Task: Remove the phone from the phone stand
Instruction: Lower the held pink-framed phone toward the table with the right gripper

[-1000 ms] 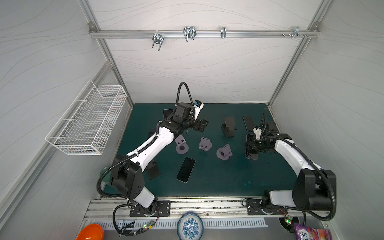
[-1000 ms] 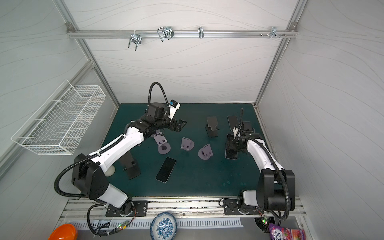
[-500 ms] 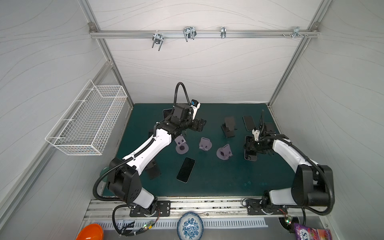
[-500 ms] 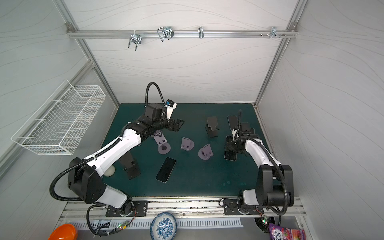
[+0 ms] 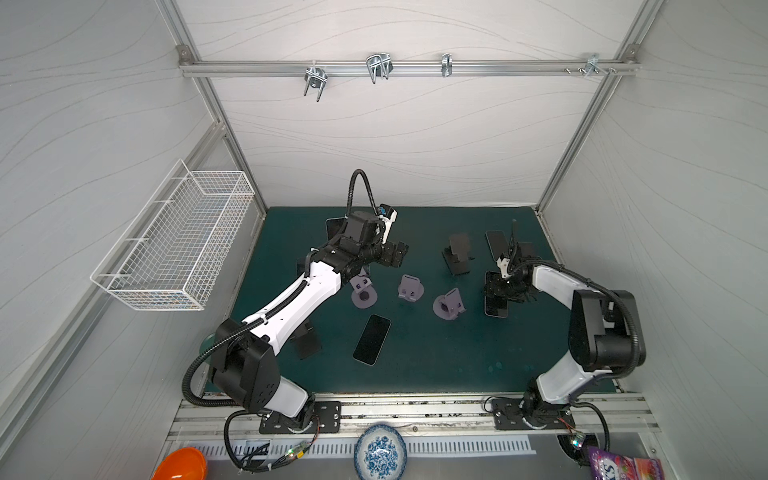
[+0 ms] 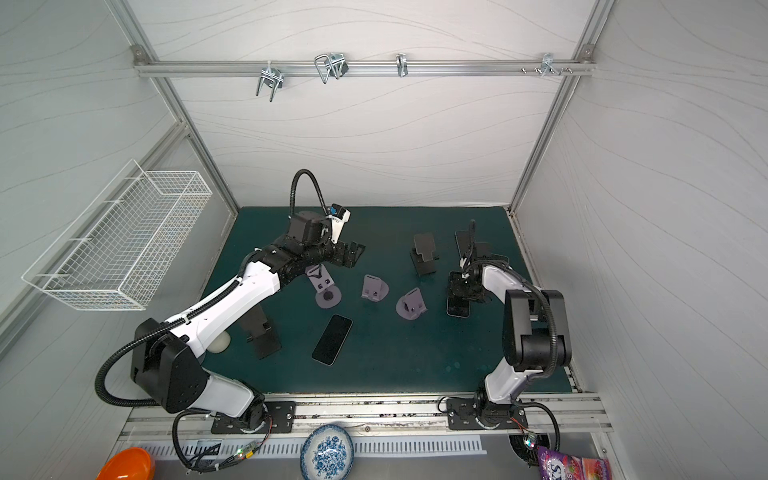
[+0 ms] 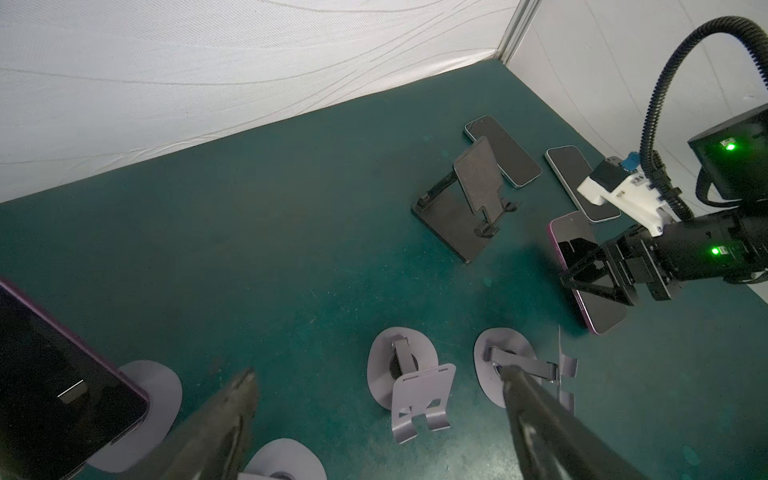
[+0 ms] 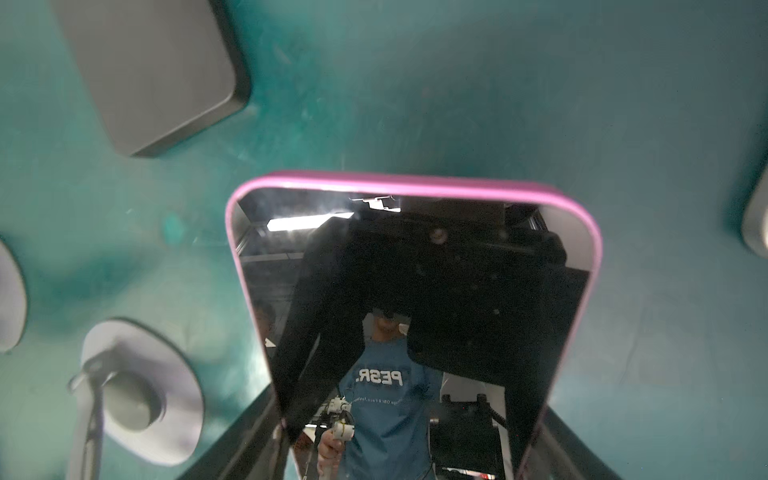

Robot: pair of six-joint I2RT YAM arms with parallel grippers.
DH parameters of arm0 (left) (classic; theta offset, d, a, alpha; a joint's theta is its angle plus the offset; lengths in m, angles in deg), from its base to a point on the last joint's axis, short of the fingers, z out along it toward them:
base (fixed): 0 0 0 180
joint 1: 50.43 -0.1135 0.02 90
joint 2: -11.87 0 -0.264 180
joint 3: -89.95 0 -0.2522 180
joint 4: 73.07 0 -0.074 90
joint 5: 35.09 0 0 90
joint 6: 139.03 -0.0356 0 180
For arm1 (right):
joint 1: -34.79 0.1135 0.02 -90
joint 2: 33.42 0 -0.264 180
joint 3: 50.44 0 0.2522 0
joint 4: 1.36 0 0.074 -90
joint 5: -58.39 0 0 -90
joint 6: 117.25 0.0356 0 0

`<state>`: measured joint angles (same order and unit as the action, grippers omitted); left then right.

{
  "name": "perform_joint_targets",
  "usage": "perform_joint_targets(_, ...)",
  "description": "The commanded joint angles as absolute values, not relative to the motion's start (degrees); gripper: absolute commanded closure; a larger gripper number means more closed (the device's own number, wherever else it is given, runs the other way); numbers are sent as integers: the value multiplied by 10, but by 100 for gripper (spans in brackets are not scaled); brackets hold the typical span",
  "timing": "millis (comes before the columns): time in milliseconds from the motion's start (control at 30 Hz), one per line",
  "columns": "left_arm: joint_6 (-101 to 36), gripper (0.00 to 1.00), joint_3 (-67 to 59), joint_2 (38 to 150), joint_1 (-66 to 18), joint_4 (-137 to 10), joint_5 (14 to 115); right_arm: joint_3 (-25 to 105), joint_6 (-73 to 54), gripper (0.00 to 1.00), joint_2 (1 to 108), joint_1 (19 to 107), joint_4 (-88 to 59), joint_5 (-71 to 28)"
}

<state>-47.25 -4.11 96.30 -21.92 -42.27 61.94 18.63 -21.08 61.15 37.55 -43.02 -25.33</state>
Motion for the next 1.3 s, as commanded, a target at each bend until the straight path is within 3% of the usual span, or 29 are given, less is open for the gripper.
perform_joint_targets(0,-474,7,-44,942,-221,-429,609,208,-217,41,631,368,-421,-263)
perform_joint_targets(600,-450,8,-58,911,-220,-396,528,238,-209,33,686,367,-450,-305)
perform_joint_targets(1267,-428,9,-101,889,-219,-370,470,245,-196,10,680,367,-476,-331)
